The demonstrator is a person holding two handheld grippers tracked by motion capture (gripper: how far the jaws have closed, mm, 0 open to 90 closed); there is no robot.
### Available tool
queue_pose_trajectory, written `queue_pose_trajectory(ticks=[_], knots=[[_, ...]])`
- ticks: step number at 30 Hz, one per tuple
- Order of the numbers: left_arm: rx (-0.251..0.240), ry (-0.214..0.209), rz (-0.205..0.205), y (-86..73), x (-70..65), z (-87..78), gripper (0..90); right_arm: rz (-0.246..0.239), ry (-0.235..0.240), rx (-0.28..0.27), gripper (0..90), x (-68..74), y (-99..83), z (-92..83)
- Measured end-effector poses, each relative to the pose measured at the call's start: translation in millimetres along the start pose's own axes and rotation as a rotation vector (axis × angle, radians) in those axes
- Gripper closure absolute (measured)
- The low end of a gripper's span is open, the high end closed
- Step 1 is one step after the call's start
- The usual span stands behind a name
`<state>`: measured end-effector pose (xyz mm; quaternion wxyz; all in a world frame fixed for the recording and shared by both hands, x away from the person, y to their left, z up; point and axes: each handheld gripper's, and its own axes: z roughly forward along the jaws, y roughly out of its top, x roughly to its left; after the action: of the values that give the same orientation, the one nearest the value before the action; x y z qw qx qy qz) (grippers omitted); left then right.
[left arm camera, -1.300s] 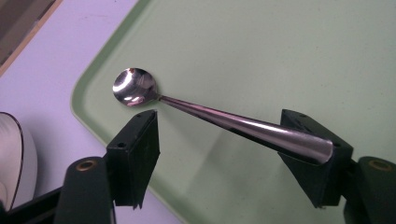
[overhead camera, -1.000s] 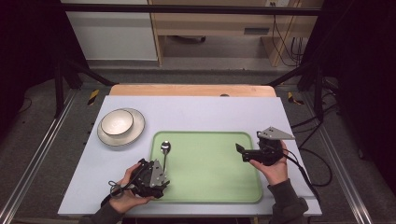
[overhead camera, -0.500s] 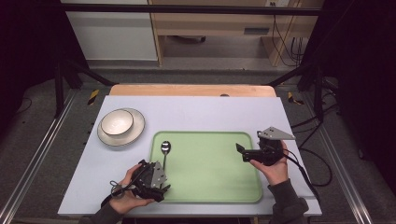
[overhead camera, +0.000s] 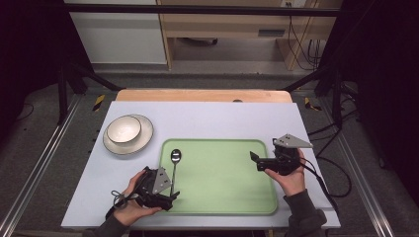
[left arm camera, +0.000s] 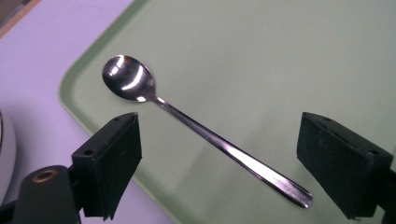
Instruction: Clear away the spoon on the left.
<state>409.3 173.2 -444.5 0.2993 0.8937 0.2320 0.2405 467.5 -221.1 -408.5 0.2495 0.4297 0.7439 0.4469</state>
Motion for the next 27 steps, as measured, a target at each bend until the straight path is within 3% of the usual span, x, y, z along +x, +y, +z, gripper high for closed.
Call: queue_pose_trajectory(ticks=[5, 6, 7, 8, 13, 27], knots=[[-0.067, 0.014, -0.071, -1.7, 8.8, -8.5, 14.1, 0.002, -0.002, -0.002, 5.3, -0.4, 0.4, -0.9], [-0.096, 0.02, -0.1, -2.7, 11.4, -11.2, 14.3, 0.006, -0.005, -0.007, 5.3, -0.5, 0.5, -1.3], [-0.096, 0.02, -0.1, -2.7, 11.4, -11.2, 14.3, 0.006, -0.005, -0.007, 5.3, -0.5, 0.5, -1.3], [-0.126, 0.027, -0.132, -3.6, 13.0, -13.0, 14.3, 0.001, -0.006, -0.008, 5.3, -1.0, 0.5, -1.4], [-0.184, 0.047, -0.192, -7.1, 20.1, -20.4, 14.7, 0.006, -0.01, -0.009, 5.2, -1.5, 1.1, -2.9], [-0.283, 0.119, -0.367, -29.9, 44.1, -35.7, 14.9, 0.011, -0.052, -0.023, 5.2, -7.2, 1.8, -8.6]])
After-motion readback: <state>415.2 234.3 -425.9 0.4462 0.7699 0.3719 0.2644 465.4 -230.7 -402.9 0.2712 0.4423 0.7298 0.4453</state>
